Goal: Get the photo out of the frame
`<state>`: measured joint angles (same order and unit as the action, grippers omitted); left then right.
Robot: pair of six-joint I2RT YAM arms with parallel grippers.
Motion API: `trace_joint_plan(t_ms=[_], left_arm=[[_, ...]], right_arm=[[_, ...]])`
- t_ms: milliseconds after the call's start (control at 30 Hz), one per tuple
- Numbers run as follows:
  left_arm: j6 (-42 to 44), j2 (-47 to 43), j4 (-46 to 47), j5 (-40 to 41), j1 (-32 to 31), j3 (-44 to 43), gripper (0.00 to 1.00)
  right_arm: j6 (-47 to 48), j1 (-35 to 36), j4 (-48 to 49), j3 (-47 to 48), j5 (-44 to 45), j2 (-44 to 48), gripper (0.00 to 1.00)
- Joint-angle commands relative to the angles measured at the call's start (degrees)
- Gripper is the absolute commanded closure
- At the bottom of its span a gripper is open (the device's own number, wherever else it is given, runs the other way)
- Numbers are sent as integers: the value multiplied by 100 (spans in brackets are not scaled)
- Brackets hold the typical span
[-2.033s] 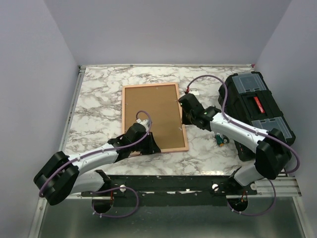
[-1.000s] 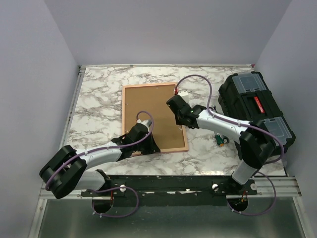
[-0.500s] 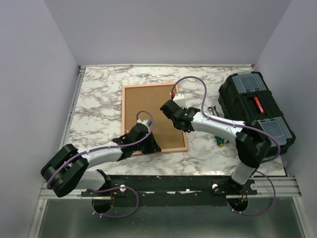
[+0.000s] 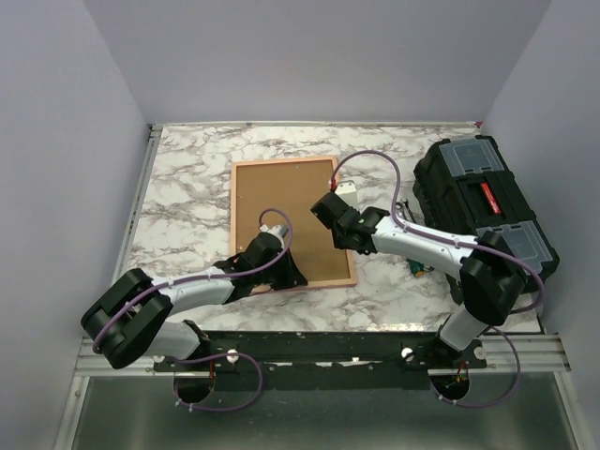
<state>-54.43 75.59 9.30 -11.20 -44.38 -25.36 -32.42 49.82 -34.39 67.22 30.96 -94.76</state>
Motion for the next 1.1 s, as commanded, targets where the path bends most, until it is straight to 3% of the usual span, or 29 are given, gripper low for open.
trace_joint_plan(t_ms=[0,233,1067], left_arm=[[65,239,-155,60,-27,161,100],[12,297,-25,-5,-28,243,100],[29,333,-25,-56,-36,217,100]], right_arm=[[13,53,301,-205,-473,315,99],[180,54,266,-56,187,529,99],[798,-60,776,65,283,-168,99]])
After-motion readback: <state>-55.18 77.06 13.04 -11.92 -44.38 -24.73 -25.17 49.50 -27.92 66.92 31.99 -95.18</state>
